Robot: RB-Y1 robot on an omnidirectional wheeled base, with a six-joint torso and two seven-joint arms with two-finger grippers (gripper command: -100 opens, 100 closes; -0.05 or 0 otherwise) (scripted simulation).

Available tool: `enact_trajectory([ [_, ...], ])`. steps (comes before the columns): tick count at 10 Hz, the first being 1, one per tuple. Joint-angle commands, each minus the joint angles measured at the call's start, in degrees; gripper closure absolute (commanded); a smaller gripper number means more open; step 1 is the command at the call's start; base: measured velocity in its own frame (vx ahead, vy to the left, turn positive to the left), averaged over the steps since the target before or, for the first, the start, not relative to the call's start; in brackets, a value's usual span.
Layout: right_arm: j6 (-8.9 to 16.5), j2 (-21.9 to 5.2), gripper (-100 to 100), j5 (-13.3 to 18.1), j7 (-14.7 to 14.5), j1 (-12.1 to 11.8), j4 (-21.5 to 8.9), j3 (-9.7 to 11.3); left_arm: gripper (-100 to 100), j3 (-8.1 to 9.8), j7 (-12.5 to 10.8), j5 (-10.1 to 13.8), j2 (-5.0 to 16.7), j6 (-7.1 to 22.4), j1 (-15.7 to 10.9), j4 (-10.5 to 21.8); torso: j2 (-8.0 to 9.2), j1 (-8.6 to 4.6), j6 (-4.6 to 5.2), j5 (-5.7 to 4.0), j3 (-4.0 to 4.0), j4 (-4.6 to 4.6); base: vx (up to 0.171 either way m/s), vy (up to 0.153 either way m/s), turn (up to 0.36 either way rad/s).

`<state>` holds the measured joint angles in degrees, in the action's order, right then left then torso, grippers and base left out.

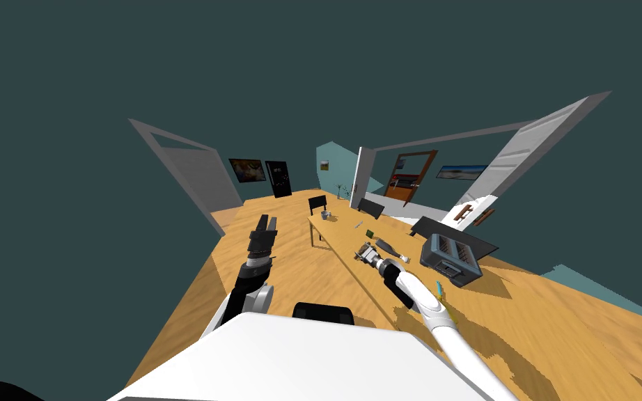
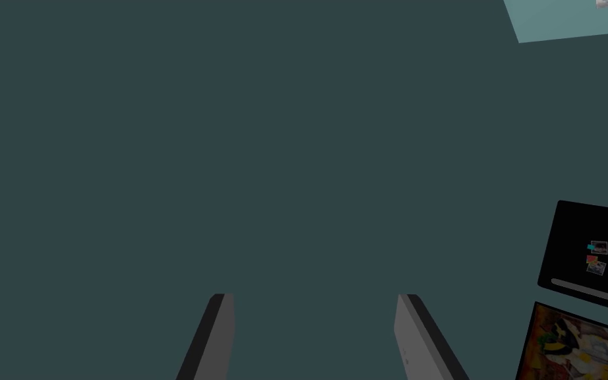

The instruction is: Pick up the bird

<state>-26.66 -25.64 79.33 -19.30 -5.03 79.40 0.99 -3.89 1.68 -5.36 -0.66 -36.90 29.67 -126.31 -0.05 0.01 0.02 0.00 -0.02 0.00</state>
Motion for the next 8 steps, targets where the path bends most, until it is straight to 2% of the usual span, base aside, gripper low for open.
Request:
enact_trajectory([
  [1, 0.20, -0.38, -100, 1.96, 0.27, 0.00, 0.03, 0.17, 0, 0.00, 0.00, 0.00, 0.00, 0.00, 0.00, 0.00, 0.00, 0.00, 0.00, 0.00, 0.00, 0.00, 0.000, 0.000, 0.000],
  [2, 0.09, -1.39, -100, 4.15, -1.22, 1.32, -2.78, 0.38, 0, 0.00, 0.00, 0.00, 0.00, 0.00, 0.00, 0.00, 0.02, 0.00, 0.00, 0.00, 0.01, 0.00, 0.012, 0.004, 0.014],
  [4, 0.09, -1.39, -100, 6.16, -1.22, 1.32, -2.78, 0.38, 0, 0.00, 0.00, 0.00, 0.00, 0.00, 0.00, 0.00, -0.01, 0.01, 0.00, 0.00, -0.01, 0.00, 0.010, 0.003, 0.003],
  [5, -0.05, -2.35, -100, 8.40, -2.70, 2.64, -5.47, 0.59, 0, 0.00, 0.00, 0.00, 0.00, 0.00, 0.00, 0.00, 0.01, 0.01, 0.00, 0.00, 0.00, 0.00, 0.014, 0.006, 0.011],
  [6, -0.05, -2.35, -100, 10.13, -2.70, 2.64, -5.55, 0.59, 0, 0.00, 0.00, 0.00, 0.00, 0.00, 0.00, 0.00, -0.02, 0.01, -0.01, 0.01, -0.01, 0.00, 0.017, 0.007, 0.011],
  [7, -0.22, -3.26, -100, 12.45, -4.15, 3.94, -7.34, 0.80, 0, 0.00, 0.00, 0.00, 0.00, 0.00, 0.00, 0.00, -0.03, 0.02, 0.00, 0.01, -0.01, 0.00, 0.026, 0.011, 0.015],
  [8, -0.22, -3.26, -100, 14.18, -4.15, 3.94, -8.24, 0.80, 0, 0.00, 0.00, 0.00, 0.00, 0.00, 0.00, 0.00, -0.06, 0.03, -0.01, 0.01, -0.03, -0.01, 0.022, 0.013, 0.009],
])
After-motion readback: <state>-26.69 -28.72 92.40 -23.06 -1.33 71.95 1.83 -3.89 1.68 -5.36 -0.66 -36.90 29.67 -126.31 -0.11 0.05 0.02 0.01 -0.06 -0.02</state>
